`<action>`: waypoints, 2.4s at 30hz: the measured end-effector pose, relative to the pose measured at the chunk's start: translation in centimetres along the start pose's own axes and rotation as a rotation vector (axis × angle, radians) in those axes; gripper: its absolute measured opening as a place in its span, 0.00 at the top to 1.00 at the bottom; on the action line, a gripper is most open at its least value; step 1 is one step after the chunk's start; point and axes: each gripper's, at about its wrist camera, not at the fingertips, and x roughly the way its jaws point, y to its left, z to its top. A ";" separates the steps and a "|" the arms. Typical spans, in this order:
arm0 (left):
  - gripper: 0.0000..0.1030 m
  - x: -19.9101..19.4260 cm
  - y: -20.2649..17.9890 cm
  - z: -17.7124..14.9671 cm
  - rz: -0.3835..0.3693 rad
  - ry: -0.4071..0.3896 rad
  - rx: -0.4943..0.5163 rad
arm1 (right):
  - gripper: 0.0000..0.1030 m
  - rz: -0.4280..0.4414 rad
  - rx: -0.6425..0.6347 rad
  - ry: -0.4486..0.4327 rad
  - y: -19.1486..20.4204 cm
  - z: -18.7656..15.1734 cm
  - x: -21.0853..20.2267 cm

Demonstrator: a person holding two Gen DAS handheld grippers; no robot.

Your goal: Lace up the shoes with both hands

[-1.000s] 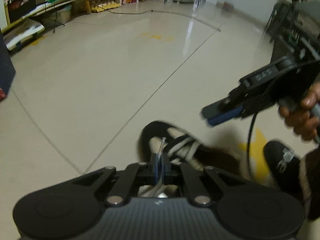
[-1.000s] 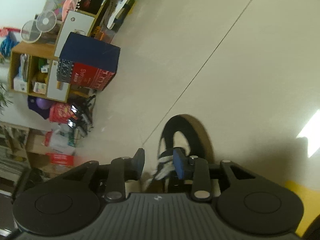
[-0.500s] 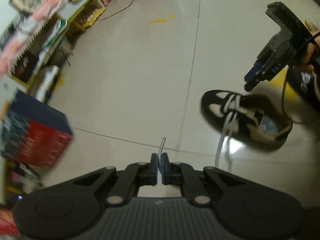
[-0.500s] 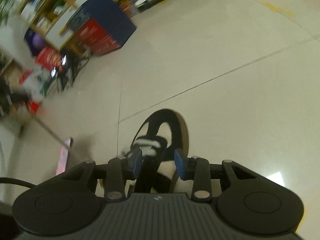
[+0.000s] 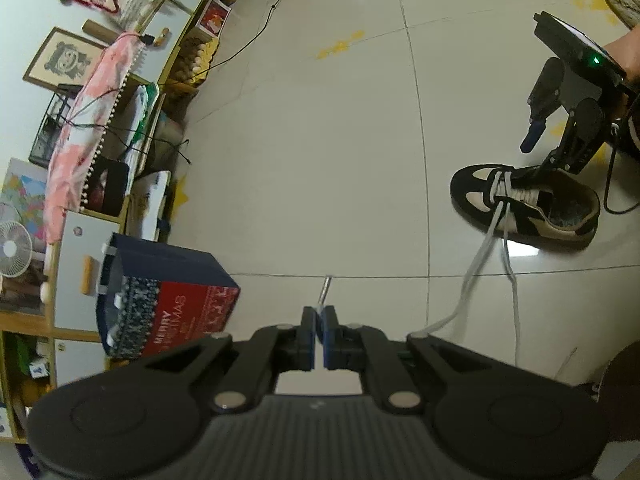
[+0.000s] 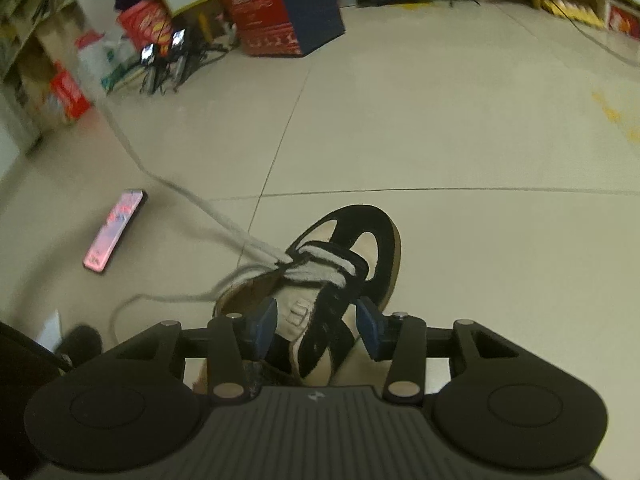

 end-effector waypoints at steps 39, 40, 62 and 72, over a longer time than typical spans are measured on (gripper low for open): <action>0.97 14.3 -17.0 5.3 -0.437 -0.272 -0.307 | 0.75 -0.055 -0.089 -0.019 1.5 -0.7 0.4; 0.97 14.7 -17.0 5.1 -0.454 -0.271 -0.339 | 0.76 -0.052 -0.084 -0.018 1.6 -0.7 0.4; 0.97 18.3 -17.4 4.0 -0.601 -0.237 -0.534 | 0.83 0.362 1.044 -0.067 -9.6 -7.5 1.0; 0.97 18.6 -17.4 4.4 -0.614 -0.227 -0.526 | 0.83 0.404 1.140 -0.063 -9.8 -7.9 1.3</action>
